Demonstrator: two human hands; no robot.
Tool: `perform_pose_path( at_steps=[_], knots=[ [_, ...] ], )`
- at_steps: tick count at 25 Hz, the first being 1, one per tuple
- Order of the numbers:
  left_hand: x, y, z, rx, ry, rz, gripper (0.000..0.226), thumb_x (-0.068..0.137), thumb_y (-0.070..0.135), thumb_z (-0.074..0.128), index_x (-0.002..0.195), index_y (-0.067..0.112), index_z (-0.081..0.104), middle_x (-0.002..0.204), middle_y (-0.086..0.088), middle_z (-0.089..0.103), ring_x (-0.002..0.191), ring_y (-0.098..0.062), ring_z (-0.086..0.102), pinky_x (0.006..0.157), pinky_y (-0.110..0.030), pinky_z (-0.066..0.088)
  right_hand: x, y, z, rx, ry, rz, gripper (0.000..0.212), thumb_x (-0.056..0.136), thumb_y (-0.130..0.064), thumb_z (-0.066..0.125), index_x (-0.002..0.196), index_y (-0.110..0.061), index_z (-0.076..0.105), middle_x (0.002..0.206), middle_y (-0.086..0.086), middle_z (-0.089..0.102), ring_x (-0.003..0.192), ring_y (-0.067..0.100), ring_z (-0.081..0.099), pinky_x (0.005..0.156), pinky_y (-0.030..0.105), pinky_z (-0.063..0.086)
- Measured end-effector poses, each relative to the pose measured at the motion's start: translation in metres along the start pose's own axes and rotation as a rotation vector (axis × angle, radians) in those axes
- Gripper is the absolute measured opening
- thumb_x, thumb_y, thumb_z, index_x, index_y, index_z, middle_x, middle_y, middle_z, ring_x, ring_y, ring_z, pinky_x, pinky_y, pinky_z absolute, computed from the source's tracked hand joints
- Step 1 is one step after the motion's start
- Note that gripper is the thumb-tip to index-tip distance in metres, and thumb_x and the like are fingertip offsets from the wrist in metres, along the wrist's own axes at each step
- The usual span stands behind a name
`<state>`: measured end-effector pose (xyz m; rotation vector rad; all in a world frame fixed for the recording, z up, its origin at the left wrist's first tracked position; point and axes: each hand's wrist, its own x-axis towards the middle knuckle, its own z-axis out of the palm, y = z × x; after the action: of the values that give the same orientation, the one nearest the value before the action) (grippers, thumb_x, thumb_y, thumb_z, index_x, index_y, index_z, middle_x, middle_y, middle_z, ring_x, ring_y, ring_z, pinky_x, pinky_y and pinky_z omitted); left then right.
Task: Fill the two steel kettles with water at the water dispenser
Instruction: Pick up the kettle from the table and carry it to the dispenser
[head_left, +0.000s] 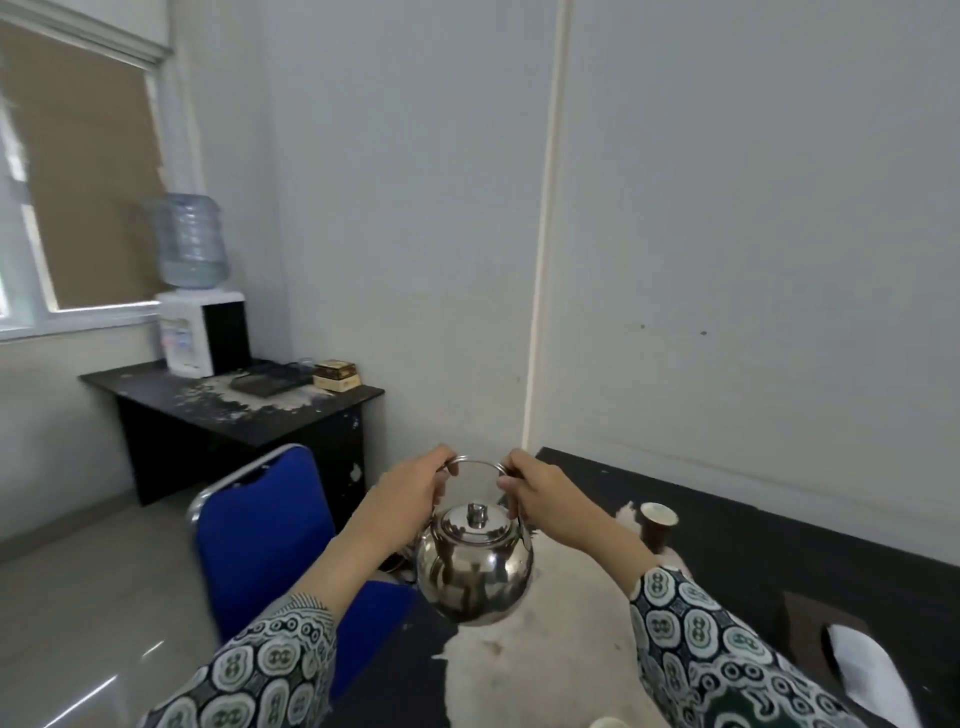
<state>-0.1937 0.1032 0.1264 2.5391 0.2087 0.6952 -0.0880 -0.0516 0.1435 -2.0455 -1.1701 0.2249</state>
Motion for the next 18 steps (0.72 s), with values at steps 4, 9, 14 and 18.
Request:
perform_pose_path(
  at_steps=[4,9,14,18],
  knots=[
    [-0.052,-0.019,-0.047,0.061,0.054,-0.116,0.015,0.096,0.016,0.037,0.092,0.026,0.049,0.073,0.003,0.056,0.067,-0.011,0.055,0.063,-0.027,0.047,0.006,-0.044,0.039,0.003,-0.111,-0.117,0.021,0.096,-0.017,0.041,0.076,-0.022,0.042,0.069,-0.001,0.052,0.065,0.015,0.053,0.059,0.023,0.041],
    [-0.112,-0.057,-0.089,0.061,0.136,-0.305,0.027,0.09,0.008,0.038,0.076,0.03,0.047,0.064,0.001,0.05,0.059,-0.009,0.045,0.055,-0.015,0.04,0.016,-0.086,0.106,0.075,-0.257,-0.226,0.013,0.096,-0.019,0.04,0.085,-0.02,0.046,0.077,-0.001,0.053,0.07,0.013,0.053,0.063,0.023,0.043],
    [-0.16,-0.107,-0.134,0.207,0.213,-0.388,0.028,0.089,0.01,0.043,0.073,0.033,0.042,0.062,0.003,0.054,0.057,-0.012,0.051,0.057,-0.019,0.043,0.037,-0.13,0.173,0.128,-0.372,-0.325,0.017,0.097,-0.017,0.037,0.098,-0.002,0.046,0.083,0.009,0.054,0.077,0.019,0.054,0.077,0.039,0.049],
    [-0.171,-0.164,-0.171,0.205,0.252,-0.406,0.032,0.088,0.006,0.045,0.074,0.034,0.043,0.061,0.003,0.053,0.056,-0.013,0.051,0.06,-0.034,0.048,0.072,-0.162,0.223,0.165,-0.407,-0.359,0.013,0.098,-0.017,0.037,0.094,-0.008,0.045,0.079,0.005,0.053,0.071,0.013,0.054,0.083,0.045,0.05]
  ],
)
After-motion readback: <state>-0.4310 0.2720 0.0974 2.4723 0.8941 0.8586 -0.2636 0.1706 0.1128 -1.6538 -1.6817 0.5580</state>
